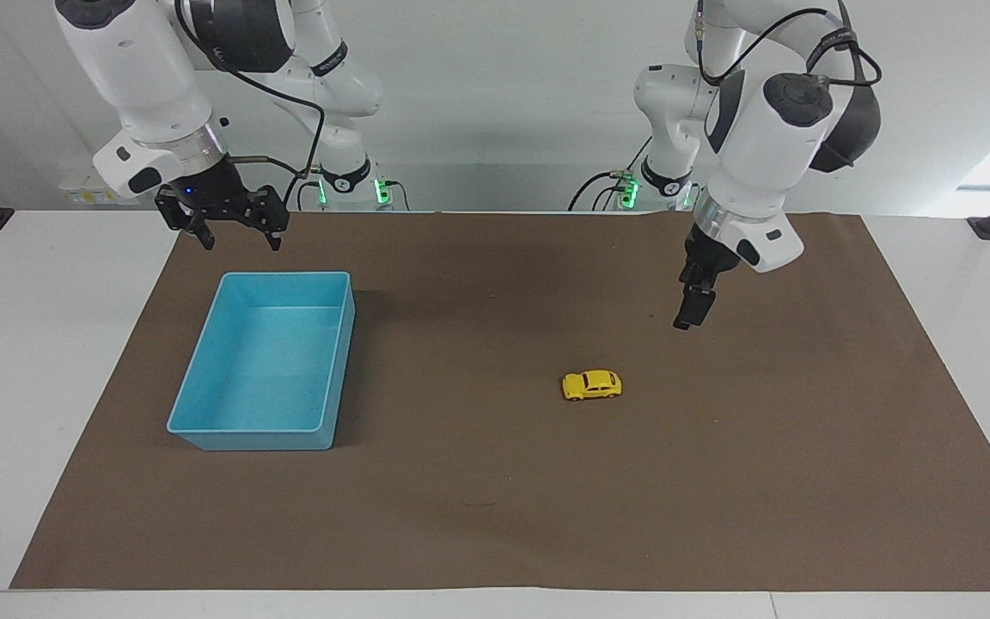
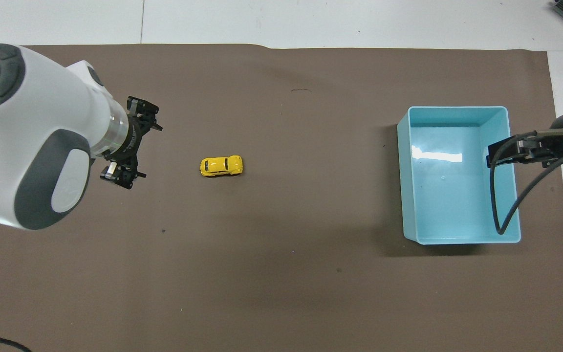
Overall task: Wind up and store yellow beetle car
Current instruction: 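Reach the left gripper toward the yellow car and lower onto it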
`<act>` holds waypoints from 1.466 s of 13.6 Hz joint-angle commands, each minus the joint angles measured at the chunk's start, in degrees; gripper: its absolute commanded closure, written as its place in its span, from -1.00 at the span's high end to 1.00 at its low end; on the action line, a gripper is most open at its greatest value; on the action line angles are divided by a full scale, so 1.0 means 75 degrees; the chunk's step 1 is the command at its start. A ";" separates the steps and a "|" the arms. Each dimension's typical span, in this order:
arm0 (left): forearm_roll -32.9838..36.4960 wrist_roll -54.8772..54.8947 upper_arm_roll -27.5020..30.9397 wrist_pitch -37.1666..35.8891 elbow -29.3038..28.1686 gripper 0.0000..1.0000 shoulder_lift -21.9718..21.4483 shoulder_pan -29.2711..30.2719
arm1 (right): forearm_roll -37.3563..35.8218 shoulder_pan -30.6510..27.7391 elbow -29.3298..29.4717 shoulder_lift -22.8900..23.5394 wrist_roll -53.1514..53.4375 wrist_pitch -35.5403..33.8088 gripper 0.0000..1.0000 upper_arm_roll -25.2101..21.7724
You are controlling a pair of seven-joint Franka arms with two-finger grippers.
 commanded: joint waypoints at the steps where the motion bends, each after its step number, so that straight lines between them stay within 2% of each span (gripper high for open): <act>1: 0.0086 -0.0672 0.0109 0.0339 -0.0050 1.00 0.0361 -0.0280 | 0.0066 -0.0139 0.0086 0.0059 -0.0154 0.0019 1.00 0.0092; 3: 0.0086 -0.1434 0.0121 0.0853 -0.0073 1.00 0.0994 -0.0691 | 0.0066 -0.0127 0.0086 0.0059 -0.0154 0.0019 1.00 0.0092; 7: 0.0086 -0.2747 0.0109 0.1440 -0.0062 1.00 0.1451 -0.0797 | 0.0066 -0.0139 0.0086 0.0059 -0.0154 0.0019 1.00 0.0092; 13: 0.0086 -0.4036 0.0121 0.1922 -0.0577 1.00 0.1524 -0.0938 | 0.0066 -0.0139 0.0086 0.0059 -0.0154 0.0019 1.00 0.0092; 16: 0.0226 -0.4598 0.0144 0.2155 -0.0542 1.00 0.2061 -0.1148 | 0.0066 -0.0127 0.0086 0.0059 -0.0142 0.0019 1.00 0.0092; 20: 0.0402 -0.4870 0.0133 0.2391 -0.0565 1.00 0.2238 -0.1184 | 0.0066 -0.0128 0.0086 0.0059 -0.0154 0.0019 1.00 0.0092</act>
